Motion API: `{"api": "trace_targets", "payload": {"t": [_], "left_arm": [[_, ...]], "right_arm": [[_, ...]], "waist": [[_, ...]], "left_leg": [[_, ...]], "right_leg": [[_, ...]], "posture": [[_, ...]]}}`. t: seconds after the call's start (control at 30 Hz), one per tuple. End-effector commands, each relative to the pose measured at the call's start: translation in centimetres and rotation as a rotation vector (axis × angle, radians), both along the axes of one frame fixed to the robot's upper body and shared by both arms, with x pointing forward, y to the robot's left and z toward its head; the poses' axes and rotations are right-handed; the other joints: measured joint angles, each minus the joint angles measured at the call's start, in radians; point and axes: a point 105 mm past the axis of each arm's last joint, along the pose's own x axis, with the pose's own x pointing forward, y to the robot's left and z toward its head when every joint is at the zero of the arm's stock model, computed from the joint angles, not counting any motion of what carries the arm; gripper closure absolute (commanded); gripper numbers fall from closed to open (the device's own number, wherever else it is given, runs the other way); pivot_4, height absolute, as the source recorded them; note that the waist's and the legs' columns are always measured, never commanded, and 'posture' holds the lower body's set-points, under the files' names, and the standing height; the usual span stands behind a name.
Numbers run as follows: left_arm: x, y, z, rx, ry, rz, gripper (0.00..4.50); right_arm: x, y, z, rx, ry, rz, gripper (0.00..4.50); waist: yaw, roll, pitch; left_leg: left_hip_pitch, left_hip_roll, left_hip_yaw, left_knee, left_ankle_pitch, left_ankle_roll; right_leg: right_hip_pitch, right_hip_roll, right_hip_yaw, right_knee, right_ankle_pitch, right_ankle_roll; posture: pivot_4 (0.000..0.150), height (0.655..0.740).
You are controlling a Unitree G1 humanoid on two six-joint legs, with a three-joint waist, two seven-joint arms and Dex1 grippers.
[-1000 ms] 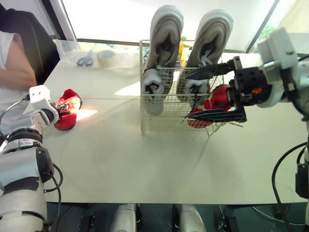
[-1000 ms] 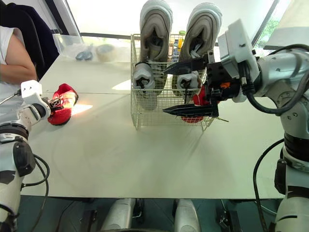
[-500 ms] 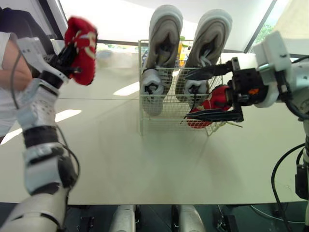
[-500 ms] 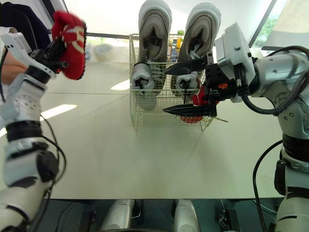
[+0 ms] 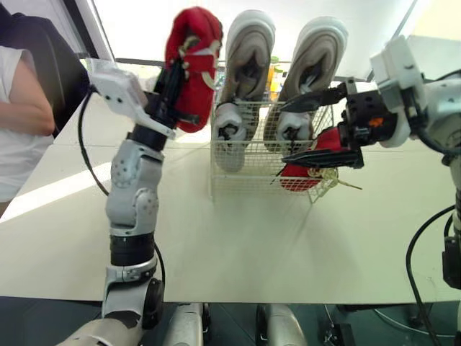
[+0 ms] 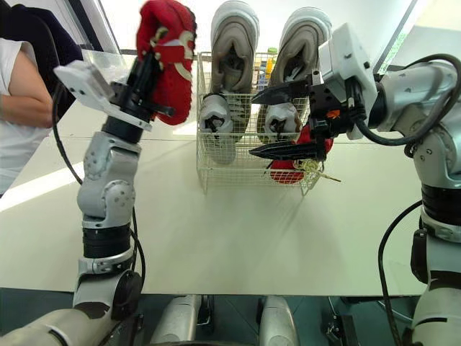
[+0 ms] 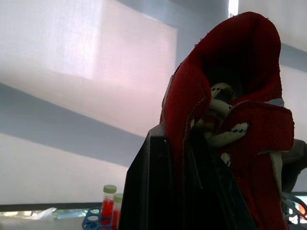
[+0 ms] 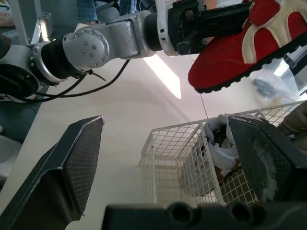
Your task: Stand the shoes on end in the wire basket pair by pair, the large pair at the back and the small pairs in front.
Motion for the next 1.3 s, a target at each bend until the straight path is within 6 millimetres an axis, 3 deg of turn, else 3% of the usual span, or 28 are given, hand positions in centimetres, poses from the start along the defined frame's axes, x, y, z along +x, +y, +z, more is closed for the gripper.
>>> {"api": "trace_targets", "payload": {"t": [0.03,0.17,0.33,0.7,1.0,1.3], "left_arm": [[-2.0,-1.6,1.8,0.026,-0.152,-0.023,4.48],[-2.8,-3.3,1.4,0.05,-0.209,-0.066,4.48],[-3.6,-5.8,-0.6,0.03,-0.201,-0.094,4.48],[-2.0,-6.3,-6.1,0.004,-0.181,0.063,4.48],[-1.3,-8.8,-10.4,0.023,-0.193,0.146,4.48],[-1.0,-10.8,-10.0,-0.029,-0.221,0.155,4.48]], "right_arm": [[0.0,0.5,1.1,0.004,-0.064,0.024,0.0],[0.7,1.1,1.1,0.0,-0.079,0.044,0.0],[1.0,1.1,1.2,-0.004,-0.083,0.064,0.0],[0.8,1.0,1.3,-0.006,-0.061,0.062,0.0],[0.1,0.6,1.4,-0.032,-0.042,0.046,0.0],[-0.3,0.5,1.6,-0.047,-0.024,0.029,0.0]], "waist": [[0.001,0.0,0.0],[0.001,0.0,0.0],[0.001,0.0,0.0],[0.001,0.001,0.0],[0.001,0.001,-0.001],[0.006,0.003,-0.002]], "left_leg": [[0.0,0.0,0.0,0.0,0.0,0.0],[0.0,0.0,0.0,0.0,0.0,0.0],[0.0,0.0,0.0,0.0,0.0,0.0],[-0.001,0.0,-0.001,0.0,-0.001,0.001],[-0.001,0.0,-0.002,0.0,-0.002,0.002],[-0.002,0.001,-0.003,0.002,-0.003,0.0]], "right_leg": [[0.0,0.0,0.0,0.0,0.0,0.0],[0.0,0.0,0.0,-0.001,0.0,-0.001],[0.0,0.0,0.0,-0.001,0.0,-0.001],[0.0,-0.001,0.0,-0.002,0.001,-0.001],[-0.001,-0.002,0.0,-0.003,0.001,-0.002],[0.0,-0.002,-0.001,-0.004,0.001,-0.002]], "posture": [[0.15,0.74],[0.15,0.74],[0.15,0.74],[0.15,0.74],[0.15,0.74],[0.15,0.74]]}}
